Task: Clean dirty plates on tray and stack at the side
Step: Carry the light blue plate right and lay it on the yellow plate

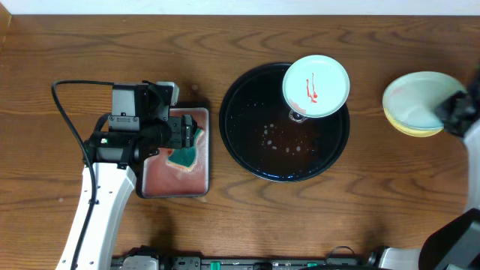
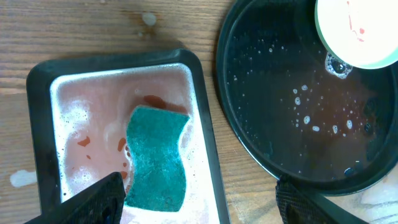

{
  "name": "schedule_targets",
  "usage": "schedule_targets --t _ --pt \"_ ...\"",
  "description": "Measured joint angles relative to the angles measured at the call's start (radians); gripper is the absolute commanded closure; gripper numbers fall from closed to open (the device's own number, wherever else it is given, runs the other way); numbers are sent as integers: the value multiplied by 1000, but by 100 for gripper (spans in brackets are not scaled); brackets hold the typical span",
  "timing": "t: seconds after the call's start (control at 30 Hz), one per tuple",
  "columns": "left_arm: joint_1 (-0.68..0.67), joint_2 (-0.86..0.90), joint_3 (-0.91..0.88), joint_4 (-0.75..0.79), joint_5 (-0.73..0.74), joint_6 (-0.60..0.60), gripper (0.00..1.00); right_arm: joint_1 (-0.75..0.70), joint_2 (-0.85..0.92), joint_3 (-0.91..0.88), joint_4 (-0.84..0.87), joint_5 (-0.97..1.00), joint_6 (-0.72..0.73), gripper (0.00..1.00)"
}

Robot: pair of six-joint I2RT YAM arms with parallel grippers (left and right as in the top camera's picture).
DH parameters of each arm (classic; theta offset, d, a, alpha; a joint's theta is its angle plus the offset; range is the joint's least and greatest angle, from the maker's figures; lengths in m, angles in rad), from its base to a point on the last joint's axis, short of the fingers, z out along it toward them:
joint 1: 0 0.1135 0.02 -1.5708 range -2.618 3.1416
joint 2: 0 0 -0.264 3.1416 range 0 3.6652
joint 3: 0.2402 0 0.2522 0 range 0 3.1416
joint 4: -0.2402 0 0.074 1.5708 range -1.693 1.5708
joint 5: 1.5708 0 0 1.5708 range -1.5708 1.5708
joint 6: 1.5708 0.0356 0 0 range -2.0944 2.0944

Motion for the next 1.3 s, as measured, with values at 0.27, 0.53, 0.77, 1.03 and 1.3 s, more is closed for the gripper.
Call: schedule_targets --t 0.27,0.53,0.77,1.03,1.3 --pt "0 0 0 0 0 0 21 -57 90 -57 176 -50 13 99" --pt "0 0 0 0 0 0 22 -57 242 -63 324 -49 68 99" --pt "0 0 0 0 0 0 21 -57 351 -63 373 -66 133 99" --pt "0 0 0 0 0 0 21 -57 381 -64 342 -174 161 99" --pt "0 0 0 -10 0 0 21 -57 381 -64 258 -225 168 50"
